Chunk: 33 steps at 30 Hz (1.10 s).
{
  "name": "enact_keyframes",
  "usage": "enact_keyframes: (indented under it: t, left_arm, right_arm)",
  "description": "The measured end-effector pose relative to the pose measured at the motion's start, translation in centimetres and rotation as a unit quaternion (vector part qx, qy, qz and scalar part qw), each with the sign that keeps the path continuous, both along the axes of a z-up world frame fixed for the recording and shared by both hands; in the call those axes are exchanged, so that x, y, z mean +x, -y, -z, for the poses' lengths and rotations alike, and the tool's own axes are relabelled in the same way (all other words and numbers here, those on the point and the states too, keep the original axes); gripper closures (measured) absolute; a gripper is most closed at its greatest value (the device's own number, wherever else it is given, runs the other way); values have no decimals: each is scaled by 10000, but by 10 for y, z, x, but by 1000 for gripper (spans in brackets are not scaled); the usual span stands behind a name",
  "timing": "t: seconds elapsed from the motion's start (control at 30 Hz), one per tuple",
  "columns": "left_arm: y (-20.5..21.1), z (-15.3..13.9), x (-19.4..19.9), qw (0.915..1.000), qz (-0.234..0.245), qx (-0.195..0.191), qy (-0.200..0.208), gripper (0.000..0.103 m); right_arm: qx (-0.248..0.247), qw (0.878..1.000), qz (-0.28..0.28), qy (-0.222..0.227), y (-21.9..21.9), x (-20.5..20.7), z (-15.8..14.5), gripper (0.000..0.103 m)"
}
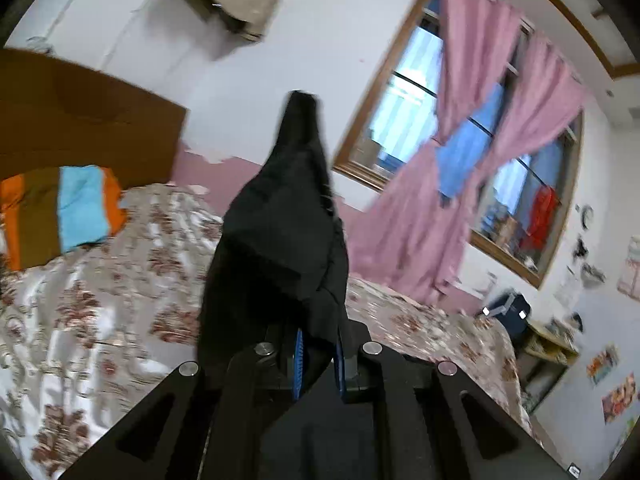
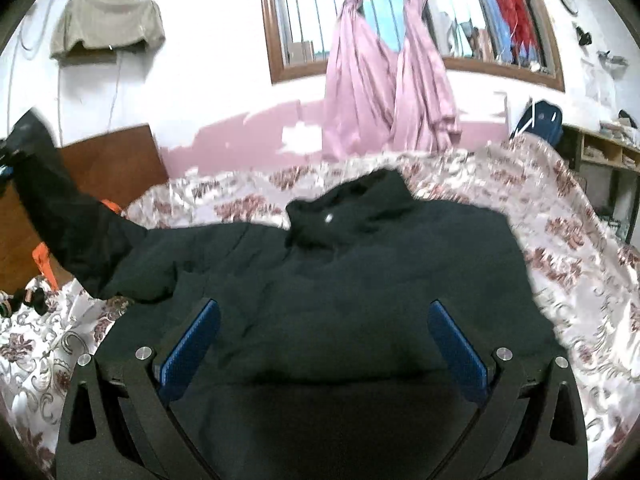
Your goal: Fold large clothes
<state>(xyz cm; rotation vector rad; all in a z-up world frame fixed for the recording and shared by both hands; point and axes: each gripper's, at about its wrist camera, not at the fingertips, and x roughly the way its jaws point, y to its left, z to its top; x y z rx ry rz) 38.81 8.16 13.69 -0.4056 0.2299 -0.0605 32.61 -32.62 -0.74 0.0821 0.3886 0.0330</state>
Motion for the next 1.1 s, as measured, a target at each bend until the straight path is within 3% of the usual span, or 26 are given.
enact_keyframes:
  t: [0.23,0.4,0.5,0.6,0.7,0.8,0.97,1.03,1.1]
  left_arm:
    - [123,0,15,9934,743,852,-188,92]
    - [202,31,29,9843,1364,1014,-471,93]
    - [248,66,38,9750,1761,1115,-768,93]
    - [287,103,43,9631,2054,1354,-1094,93]
    - [318,135,44,9503,2397,1382,-1430,94]
    - [341,157,43,9330,2793,1504,-1702,93]
    - [365,181,34,8922,3391,1986,-2226,92]
    - [370,187,33,8833,3455,2118,-2357,90]
    - [374,189,29,8804,3503,2162,-2355,83]
  right_arm:
    - [178,9972,487,541,57,-21,-10,1]
    - [185,9943,858,610,95,-13,-9,1]
    - [780,9930,645,611,125,-8,-7,1]
    - [2013,9777,311,521,167,-1,5,1]
    - [2816,9587,107,378,197,10,21,1]
    - [3154,9487,-154,187,210,22,32,1]
    - [3590,9321,-468,62,222,40,56,1]
    - [3814,9220,-643,-194,221,53,69,1]
    - [3895,9180,-604,-435,219,62,79,1]
